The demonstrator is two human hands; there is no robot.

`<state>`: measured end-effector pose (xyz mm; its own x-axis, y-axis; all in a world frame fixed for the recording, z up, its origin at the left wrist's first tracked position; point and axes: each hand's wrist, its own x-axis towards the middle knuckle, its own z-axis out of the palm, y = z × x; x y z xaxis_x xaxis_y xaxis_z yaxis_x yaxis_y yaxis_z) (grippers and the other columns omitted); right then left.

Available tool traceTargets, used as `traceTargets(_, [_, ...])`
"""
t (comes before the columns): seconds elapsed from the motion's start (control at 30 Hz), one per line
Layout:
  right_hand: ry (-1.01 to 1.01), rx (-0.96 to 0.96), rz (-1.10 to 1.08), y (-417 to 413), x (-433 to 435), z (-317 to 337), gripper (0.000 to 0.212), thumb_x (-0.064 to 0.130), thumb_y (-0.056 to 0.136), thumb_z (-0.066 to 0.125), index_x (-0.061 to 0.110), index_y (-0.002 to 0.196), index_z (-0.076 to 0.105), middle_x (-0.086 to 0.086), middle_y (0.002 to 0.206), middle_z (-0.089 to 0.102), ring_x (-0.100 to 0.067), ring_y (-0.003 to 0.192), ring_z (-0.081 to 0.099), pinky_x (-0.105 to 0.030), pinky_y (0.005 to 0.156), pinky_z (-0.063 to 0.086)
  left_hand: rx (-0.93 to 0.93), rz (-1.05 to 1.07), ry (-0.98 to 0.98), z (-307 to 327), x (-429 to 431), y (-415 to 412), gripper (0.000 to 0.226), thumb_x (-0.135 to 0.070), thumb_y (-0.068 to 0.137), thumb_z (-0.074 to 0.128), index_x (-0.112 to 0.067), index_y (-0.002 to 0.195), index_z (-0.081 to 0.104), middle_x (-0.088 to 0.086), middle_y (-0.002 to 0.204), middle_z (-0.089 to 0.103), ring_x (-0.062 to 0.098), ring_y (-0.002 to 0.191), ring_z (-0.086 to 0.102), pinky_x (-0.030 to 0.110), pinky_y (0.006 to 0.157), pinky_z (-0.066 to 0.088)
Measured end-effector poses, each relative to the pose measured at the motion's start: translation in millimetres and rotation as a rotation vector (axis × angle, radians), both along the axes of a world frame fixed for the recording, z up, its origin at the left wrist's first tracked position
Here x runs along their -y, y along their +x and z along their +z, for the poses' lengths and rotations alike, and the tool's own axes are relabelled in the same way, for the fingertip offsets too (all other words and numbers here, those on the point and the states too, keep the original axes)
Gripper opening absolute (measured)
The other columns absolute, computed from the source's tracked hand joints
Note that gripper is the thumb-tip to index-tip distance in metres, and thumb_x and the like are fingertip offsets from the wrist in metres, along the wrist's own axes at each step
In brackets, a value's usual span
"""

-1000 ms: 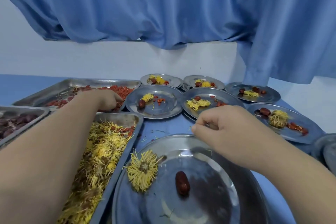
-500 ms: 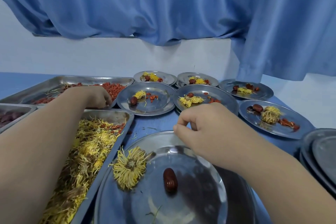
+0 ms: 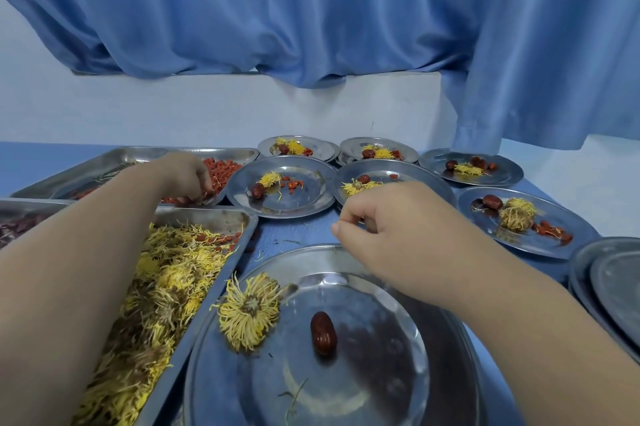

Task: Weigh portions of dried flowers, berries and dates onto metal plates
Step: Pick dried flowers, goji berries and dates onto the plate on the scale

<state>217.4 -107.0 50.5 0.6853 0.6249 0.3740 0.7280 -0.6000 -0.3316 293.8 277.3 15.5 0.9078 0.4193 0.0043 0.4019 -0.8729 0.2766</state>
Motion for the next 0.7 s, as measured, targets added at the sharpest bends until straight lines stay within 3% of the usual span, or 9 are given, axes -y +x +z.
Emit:
traceTargets(0.1, [0.033,0.004,0.000,2,2,-1,0.033,0.036,0.089,0.053,0.024,0.059,0.052,0.005,0.049,0.050,-0.009,0.053,0.051,-0.031,0.052,0.046,0.046,0.003,-0.038,3,-2,-6,0.024,0.006,0.077,0.067,-0.018,0.081,0.069,0.008,0.083,0.071,0.020,0.072,0.067,0.025,0.053,0.045])
traceTargets(0.27, [0.045,0.008,-0.012,6,5,-1,0.032,0.038,0.088,0.054,0.027,0.058,0.052,0.004,0.045,0.047,-0.010,0.048,0.048,-0.027,0.047,0.039,0.199,-0.013,-0.129,18,-1,-20,0.021,0.006,0.075,0.070,-0.015,0.079,0.072,0.007,0.078,0.072,0.026,0.076,0.069,0.037,0.068,0.057])
traceTargets(0.37, [0.047,0.000,-0.013,8,6,0,0.031,0.037,0.088,0.054,0.026,0.059,0.054,0.006,0.046,0.048,-0.008,0.046,0.045,-0.026,0.046,0.037,0.307,-0.073,-0.247,32,10,-31,0.019,0.002,0.078,0.073,-0.017,0.082,0.073,0.001,0.072,0.072,0.013,0.066,0.069,0.022,0.058,0.051])
traceTargets(0.43, [0.050,-0.009,-0.015,7,8,2,0.030,0.036,0.088,0.054,0.024,0.060,0.055,0.013,0.049,0.050,-0.007,0.047,0.044,-0.024,0.046,0.034,0.353,-0.153,-0.397,44,25,-41,0.020,0.001,0.080,0.072,-0.017,0.089,0.073,0.006,0.081,0.073,0.014,0.071,0.070,0.021,0.062,0.055])
traceTargets(0.6, [0.077,-0.022,0.003,4,14,13,0.032,0.036,0.089,0.055,0.028,0.059,0.055,0.034,0.056,0.051,0.002,0.053,0.049,-0.016,0.045,0.033,0.249,-0.432,-0.650,62,98,-76,0.032,0.004,0.082,0.070,-0.027,0.084,0.076,0.000,0.085,0.072,0.012,0.076,0.069,0.018,0.067,0.054])
traceTargets(0.7, [0.108,-0.007,0.009,4,18,19,0.031,0.035,0.089,0.055,0.027,0.059,0.055,0.037,0.054,0.048,0.013,0.057,0.047,-0.007,0.051,0.035,0.107,-0.578,-0.648,60,144,-102,0.027,0.005,0.082,0.071,-0.021,0.090,0.074,-0.003,0.085,0.073,0.011,0.077,0.070,0.016,0.070,0.053])
